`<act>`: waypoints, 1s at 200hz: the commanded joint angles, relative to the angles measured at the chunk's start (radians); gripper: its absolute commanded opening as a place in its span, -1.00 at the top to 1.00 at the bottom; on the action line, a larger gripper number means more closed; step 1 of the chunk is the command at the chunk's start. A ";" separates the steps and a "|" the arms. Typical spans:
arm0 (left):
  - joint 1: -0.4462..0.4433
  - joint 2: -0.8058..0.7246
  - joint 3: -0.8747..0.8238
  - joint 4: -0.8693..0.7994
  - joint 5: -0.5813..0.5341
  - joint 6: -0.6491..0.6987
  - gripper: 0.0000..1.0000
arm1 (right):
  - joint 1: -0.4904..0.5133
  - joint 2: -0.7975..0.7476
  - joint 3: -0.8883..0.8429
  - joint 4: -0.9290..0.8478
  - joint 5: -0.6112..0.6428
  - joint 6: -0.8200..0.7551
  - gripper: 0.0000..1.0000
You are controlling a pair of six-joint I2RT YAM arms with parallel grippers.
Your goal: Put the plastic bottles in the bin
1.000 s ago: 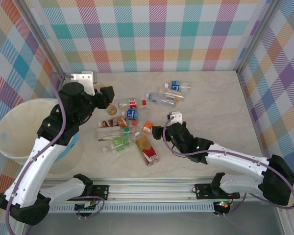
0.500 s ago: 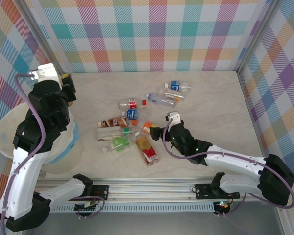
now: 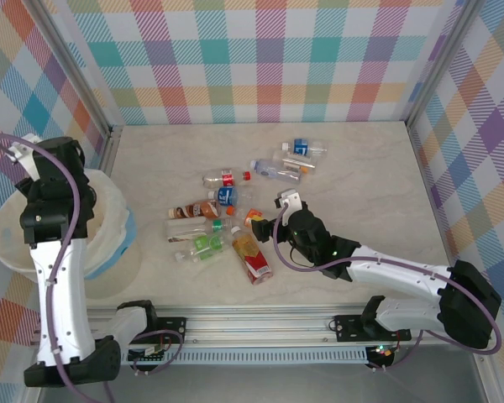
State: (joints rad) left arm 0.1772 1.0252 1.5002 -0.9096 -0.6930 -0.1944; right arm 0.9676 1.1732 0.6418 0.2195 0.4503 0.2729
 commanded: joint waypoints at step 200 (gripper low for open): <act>0.470 -0.060 -0.220 0.018 0.780 -0.235 -1.00 | -0.067 -0.029 0.053 -0.083 -0.094 0.112 -0.99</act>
State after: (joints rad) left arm 0.6342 1.0000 1.2263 -0.8886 0.0418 -0.4408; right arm 0.9546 1.1366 0.6437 0.2016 0.4183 0.3016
